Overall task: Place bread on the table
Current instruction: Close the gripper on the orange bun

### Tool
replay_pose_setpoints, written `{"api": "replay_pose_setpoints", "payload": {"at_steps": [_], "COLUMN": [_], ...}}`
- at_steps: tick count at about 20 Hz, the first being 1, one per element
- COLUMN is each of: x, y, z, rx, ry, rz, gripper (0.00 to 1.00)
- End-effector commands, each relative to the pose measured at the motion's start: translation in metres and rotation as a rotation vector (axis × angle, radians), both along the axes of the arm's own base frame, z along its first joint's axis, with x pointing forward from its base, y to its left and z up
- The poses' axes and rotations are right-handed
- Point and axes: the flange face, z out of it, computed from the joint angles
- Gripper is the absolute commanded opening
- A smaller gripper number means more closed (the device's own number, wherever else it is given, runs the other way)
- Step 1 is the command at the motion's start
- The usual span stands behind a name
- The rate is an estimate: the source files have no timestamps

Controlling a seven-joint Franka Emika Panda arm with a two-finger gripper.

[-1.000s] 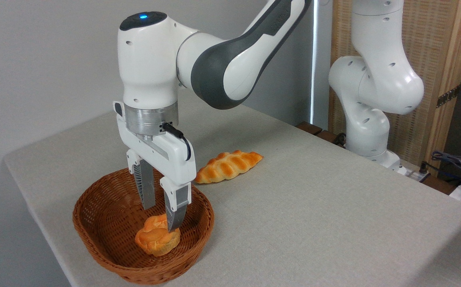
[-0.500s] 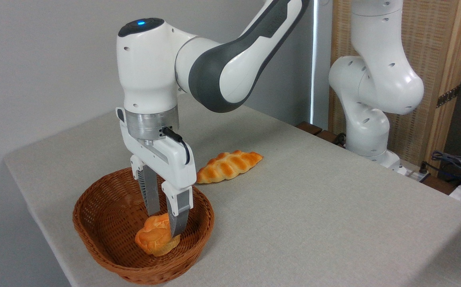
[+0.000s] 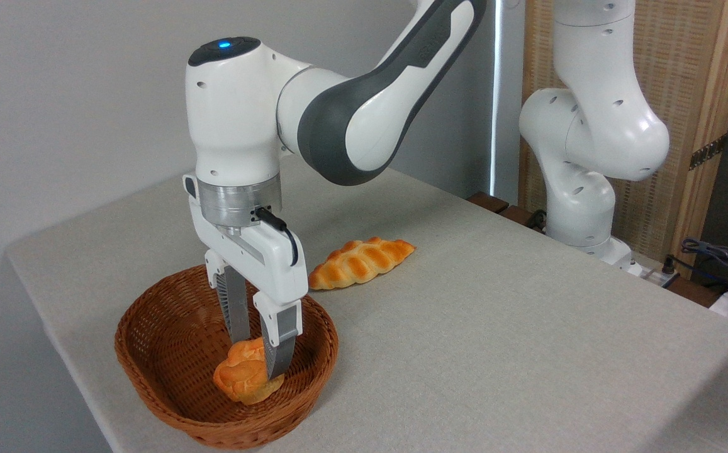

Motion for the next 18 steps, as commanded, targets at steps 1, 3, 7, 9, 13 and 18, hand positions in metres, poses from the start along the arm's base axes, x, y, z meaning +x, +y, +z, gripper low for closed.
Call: {"api": "replay_pose_setpoints", "payload": {"at_steps": [1,3,7,9,13,18], "x": [0.0,-0.001,-0.001,-0.002,-0.002,-0.003], "y": [-0.002,-0.012,-0.015,-0.016,-0.016,-0.015], "z": [-0.005,-0.006,-0.004,-0.004,0.0,0.006], "rx": [0.0,-0.004,-0.006,-0.008,-0.008,-0.008], "ry": [-0.022,-0.02,-0.021,-0.021,-0.026,-0.033], "rz": [-0.014,-0.031,-0.032,-0.032,-0.035,-0.034], "gripper": [0.76,0.6,0.49,0.42,0.32,0.3]}}
